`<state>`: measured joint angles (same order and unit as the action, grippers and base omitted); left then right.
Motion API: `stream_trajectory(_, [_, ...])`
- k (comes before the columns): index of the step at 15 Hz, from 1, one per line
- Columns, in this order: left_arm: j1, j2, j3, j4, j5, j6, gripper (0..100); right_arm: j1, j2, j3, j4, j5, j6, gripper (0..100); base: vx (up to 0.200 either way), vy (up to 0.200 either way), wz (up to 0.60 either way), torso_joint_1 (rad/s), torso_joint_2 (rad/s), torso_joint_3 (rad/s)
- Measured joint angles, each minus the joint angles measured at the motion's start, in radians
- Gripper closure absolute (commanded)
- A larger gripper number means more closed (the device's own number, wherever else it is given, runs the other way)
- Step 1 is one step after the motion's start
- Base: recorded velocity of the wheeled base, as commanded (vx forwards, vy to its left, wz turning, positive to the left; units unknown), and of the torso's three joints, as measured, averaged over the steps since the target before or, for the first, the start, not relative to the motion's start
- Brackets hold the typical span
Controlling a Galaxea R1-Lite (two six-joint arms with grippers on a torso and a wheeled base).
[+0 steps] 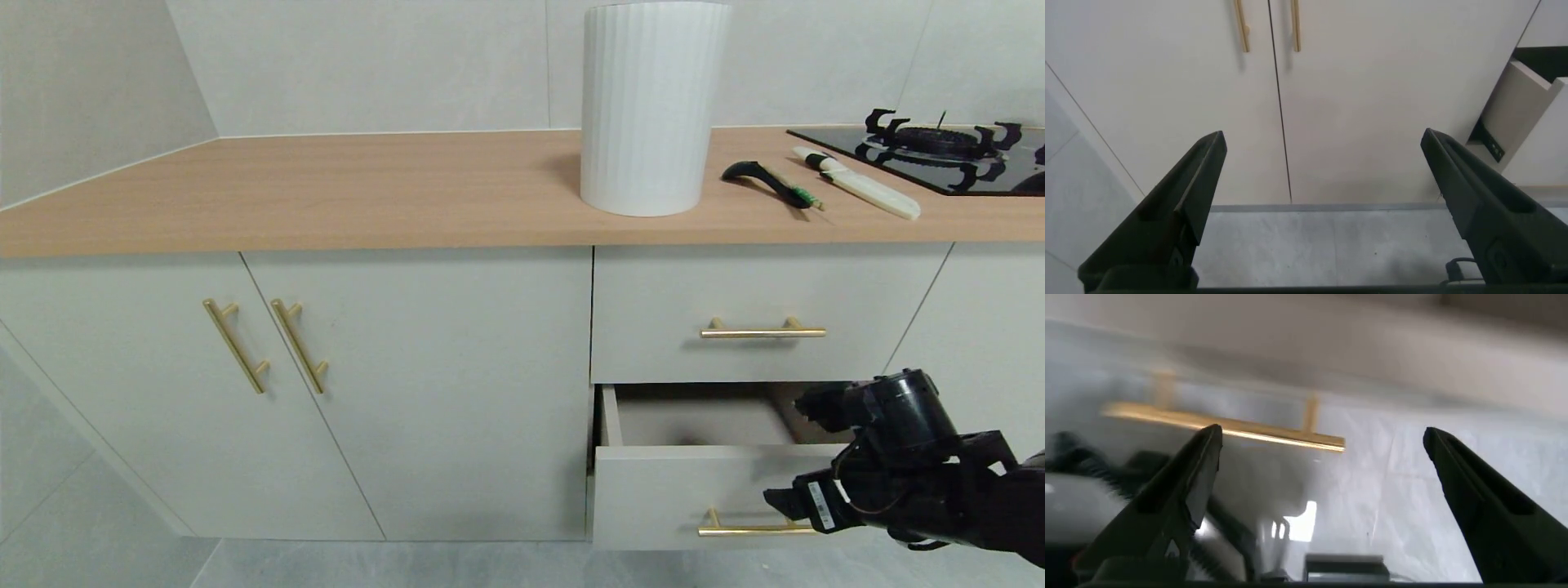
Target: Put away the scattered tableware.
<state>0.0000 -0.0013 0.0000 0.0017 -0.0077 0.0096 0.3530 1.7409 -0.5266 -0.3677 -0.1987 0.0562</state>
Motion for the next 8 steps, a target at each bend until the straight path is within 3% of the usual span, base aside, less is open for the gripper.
stream_trajectory(4, [0.000, 0.000, 0.000, 0.000, 0.000, 0.000, 0, 0.061, -0.144, -0.027, -0.010, -0.004, 0.059, 0, 0.000, 0.000, 0.00, 0.000, 0.00, 0.000])
stream_trajectory(8, [0.000, 0.000, 0.000, 0.000, 0.000, 0.000, 0, 0.068, -0.101, -0.015, -0.190, -0.013, 0.089, 0, 0.000, 0.000, 0.00, 0.000, 0.00, 0.000])
